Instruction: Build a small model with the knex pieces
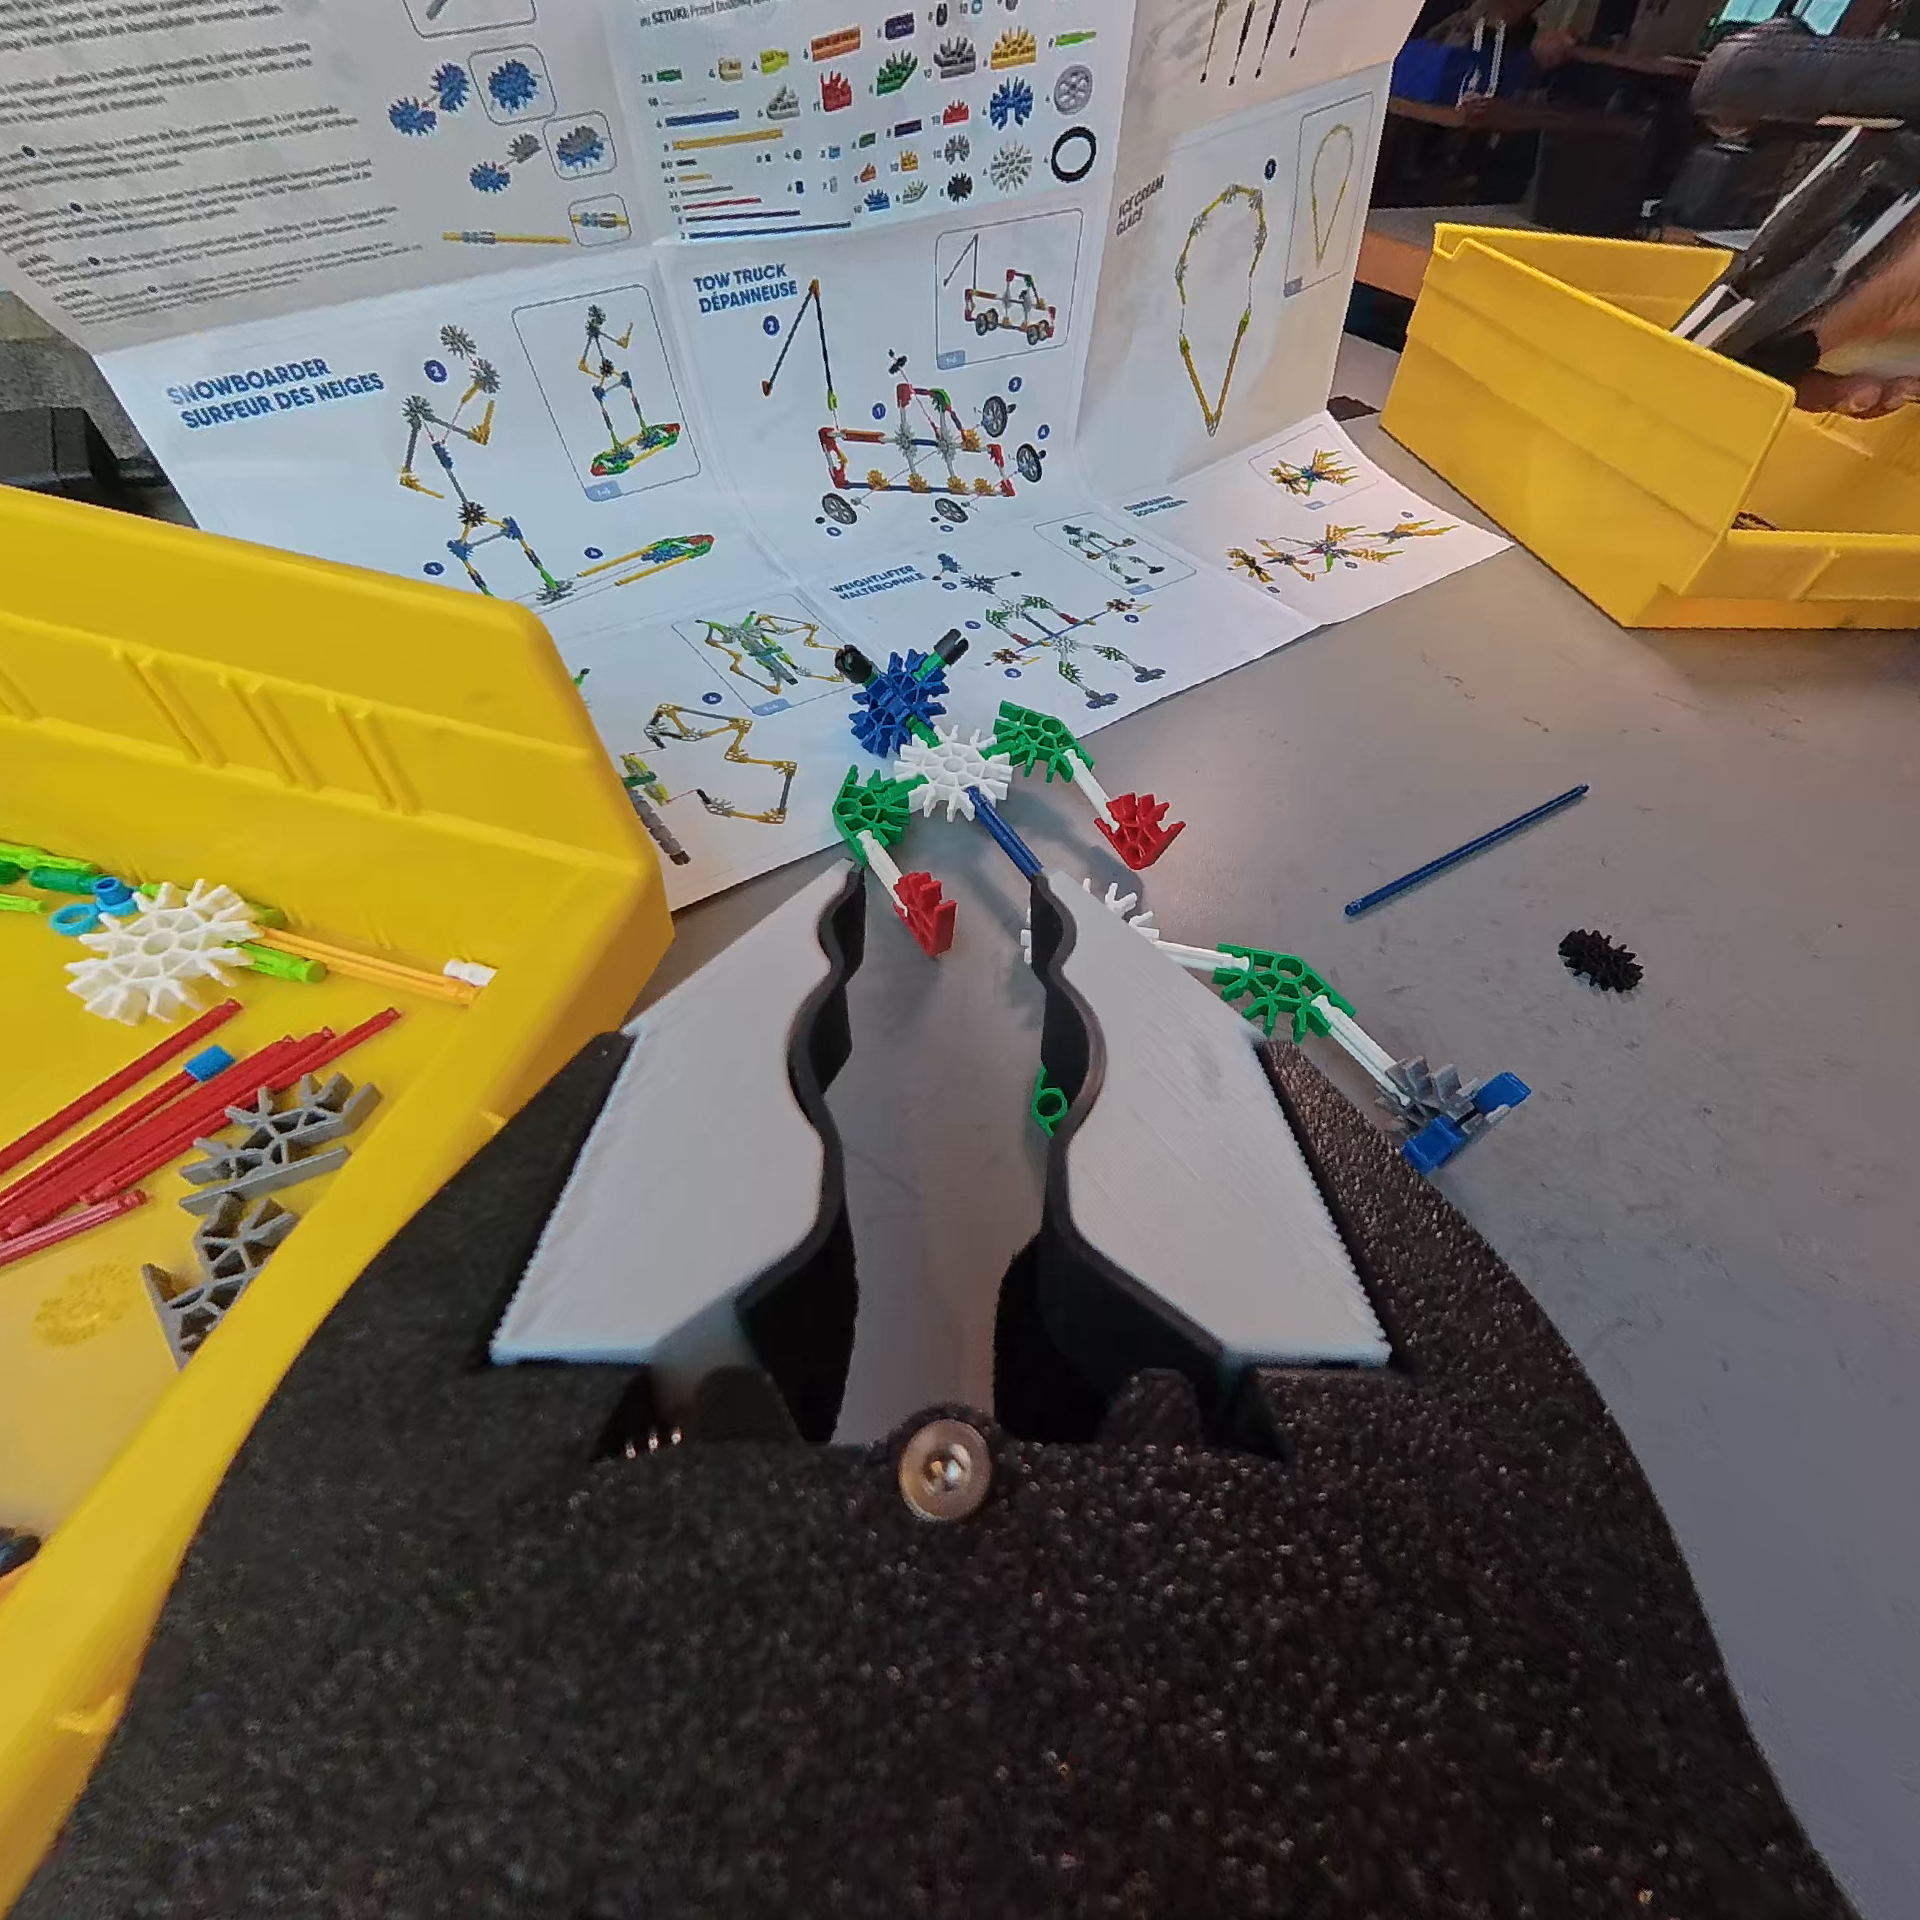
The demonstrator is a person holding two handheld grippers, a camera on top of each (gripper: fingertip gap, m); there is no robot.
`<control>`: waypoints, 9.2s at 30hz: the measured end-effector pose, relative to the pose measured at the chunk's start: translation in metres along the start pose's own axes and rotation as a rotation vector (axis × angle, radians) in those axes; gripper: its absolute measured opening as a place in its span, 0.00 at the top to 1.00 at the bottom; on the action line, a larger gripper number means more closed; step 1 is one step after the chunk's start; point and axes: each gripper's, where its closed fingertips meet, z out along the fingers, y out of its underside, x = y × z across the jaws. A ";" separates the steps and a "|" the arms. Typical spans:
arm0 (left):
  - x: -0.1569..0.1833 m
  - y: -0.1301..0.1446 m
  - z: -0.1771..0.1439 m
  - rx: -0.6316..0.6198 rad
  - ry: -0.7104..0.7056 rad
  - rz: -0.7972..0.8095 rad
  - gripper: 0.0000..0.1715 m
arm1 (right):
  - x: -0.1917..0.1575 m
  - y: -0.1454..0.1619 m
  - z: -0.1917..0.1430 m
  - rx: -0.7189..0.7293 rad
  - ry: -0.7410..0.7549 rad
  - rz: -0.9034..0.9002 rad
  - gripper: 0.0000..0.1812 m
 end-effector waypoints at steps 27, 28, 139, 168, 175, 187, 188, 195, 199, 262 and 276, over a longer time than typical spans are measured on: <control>0.006 -0.006 -0.003 0.019 0.011 0.022 0.82 | -0.025 -0.012 -0.041 0.135 0.059 -0.058 0.96; 0.006 -0.007 -0.004 0.021 0.011 0.025 0.82 | -0.025 -0.010 -0.038 0.130 0.053 -0.055 0.94; 0.015 0.001 0.002 -0.013 0.050 0.022 0.82 | 0.069 -0.014 -0.108 0.334 0.470 0.113 0.89; 0.015 0.006 0.004 -0.028 0.060 0.010 0.82 | 0.071 0.009 -0.008 -0.041 0.080 0.446 0.92; 0.016 0.007 0.005 -0.034 0.064 0.014 0.82 | 0.068 0.009 -0.008 -0.040 0.087 0.428 0.89; 0.017 0.008 0.006 -0.040 0.065 0.014 0.82 | 0.071 0.014 -0.008 -0.065 0.121 0.403 0.90; 0.017 0.008 0.006 -0.040 0.065 0.014 0.82 | 0.072 0.013 -0.008 -0.064 0.127 0.397 0.91; 0.017 0.007 0.005 -0.036 0.066 0.015 0.82 | 0.074 0.013 -0.007 -0.077 0.163 0.364 0.91; 0.018 0.006 0.005 -0.032 0.068 0.020 0.82 | 0.073 0.011 -0.008 -0.073 0.183 0.320 1.00; -0.017 -0.007 -0.018 -0.021 -0.077 0.053 0.82 | -0.525 -0.091 0.007 0.272 -0.480 -1.048 0.89; 0.115 0.082 -0.015 -0.500 0.575 0.110 0.87 | -0.518 -0.149 0.002 0.328 -0.397 -0.924 0.89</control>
